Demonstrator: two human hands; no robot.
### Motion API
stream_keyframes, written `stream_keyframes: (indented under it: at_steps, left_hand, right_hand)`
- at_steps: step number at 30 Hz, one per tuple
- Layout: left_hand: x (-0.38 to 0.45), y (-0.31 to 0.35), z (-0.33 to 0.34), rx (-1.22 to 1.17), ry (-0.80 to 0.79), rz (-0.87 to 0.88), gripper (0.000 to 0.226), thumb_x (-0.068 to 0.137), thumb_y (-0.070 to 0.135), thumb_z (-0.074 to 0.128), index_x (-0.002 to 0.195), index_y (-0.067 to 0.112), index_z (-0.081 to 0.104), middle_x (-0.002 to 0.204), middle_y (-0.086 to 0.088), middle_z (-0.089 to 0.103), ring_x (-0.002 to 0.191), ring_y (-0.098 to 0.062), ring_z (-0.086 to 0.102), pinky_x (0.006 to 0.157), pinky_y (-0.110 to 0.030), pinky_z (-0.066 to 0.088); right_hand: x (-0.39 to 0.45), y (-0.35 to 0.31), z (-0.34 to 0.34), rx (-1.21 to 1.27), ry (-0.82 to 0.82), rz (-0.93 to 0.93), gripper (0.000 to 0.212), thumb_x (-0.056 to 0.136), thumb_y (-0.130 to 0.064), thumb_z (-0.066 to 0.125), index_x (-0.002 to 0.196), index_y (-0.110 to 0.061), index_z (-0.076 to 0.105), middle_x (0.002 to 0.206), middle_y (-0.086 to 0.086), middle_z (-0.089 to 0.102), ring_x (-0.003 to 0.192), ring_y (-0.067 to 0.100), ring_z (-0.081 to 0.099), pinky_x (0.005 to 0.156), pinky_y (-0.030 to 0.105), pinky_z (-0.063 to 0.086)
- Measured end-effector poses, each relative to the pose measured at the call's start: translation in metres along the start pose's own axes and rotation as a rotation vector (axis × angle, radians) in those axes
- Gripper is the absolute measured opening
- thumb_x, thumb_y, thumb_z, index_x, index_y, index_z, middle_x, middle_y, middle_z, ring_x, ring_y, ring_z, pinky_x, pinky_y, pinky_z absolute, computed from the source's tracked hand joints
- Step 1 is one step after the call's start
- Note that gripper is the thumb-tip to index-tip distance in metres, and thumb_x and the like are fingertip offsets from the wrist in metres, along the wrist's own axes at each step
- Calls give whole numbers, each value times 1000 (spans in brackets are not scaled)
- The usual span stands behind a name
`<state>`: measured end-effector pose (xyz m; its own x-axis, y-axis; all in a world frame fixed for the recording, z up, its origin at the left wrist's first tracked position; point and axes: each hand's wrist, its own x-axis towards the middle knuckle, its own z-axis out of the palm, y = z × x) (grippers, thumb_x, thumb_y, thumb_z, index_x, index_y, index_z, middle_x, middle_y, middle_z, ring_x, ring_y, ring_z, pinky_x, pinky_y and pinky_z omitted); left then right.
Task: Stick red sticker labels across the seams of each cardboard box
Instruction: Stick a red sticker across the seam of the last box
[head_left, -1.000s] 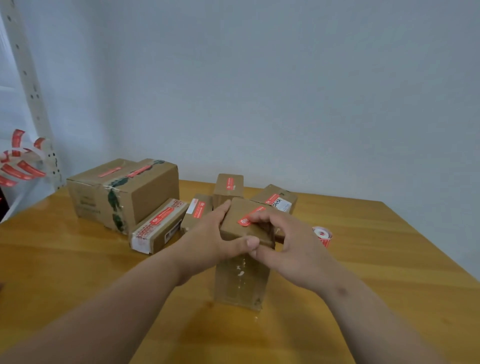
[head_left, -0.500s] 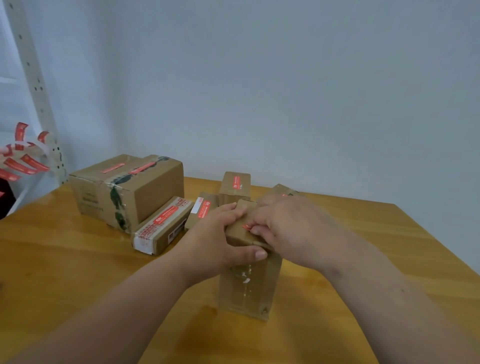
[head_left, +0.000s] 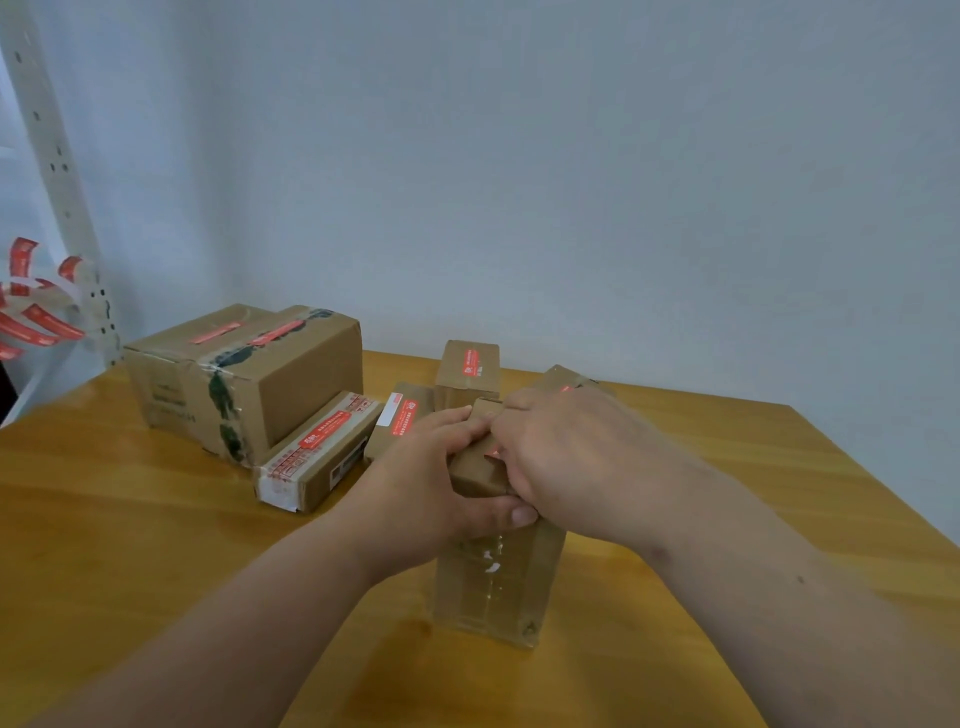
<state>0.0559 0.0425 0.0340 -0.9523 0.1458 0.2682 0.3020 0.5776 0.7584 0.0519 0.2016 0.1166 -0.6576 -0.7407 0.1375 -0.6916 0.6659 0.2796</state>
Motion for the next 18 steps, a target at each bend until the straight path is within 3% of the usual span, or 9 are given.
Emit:
stream_keyframes:
  at_steps: [4, 8, 11, 15, 18]
  left_hand:
    - [0, -3, 1, -5, -2, -28, 107, 49, 75, 78, 143, 39, 43, 147, 26, 35, 135, 1, 34, 113, -35, 36]
    - [-2, -1, 1, -27, 6, -49, 109, 50, 70, 79, 146, 36, 41, 150, 24, 33, 137, 1, 31, 115, -34, 33]
    - [-3, 2, 1, -14, 7, -53, 109, 51, 68, 78, 147, 34, 40, 151, 23, 31, 137, 0, 30, 112, -27, 33]
    - [-4, 4, 1, 3, 8, -62, 110, 50, 69, 76, 147, 35, 38, 152, 22, 30, 137, 0, 29, 114, -31, 34]
    - [-5, 7, 0, 17, 2, -68, 109, 50, 69, 76, 147, 35, 38, 152, 23, 29, 138, 0, 28, 114, -32, 34]
  right_hand:
    - [-2, 1, 2, 111, 13, 62, 6, 95, -26, 44, 89, -28, 43, 86, -8, 42, 75, 19, 45, 73, 35, 42]
    - [1, 2, 3, 176, 45, 131, 22, 93, -24, 44, 75, -32, 32, 78, -10, 34, 78, 18, 45, 68, 32, 32]
    - [0, 6, 0, 238, 80, 209, 18, 96, -25, 41, 79, -25, 37, 84, -7, 40, 78, 17, 43, 66, 29, 27]
    - [-3, 9, -1, 348, 114, 311, 27, 98, -27, 40, 71, -26, 33, 85, -4, 45, 78, 18, 47, 66, 30, 34]
    - [-2, 9, -2, 393, 159, 367, 23, 100, -28, 41, 79, -21, 40, 88, -2, 47, 77, 18, 48, 61, 30, 37]
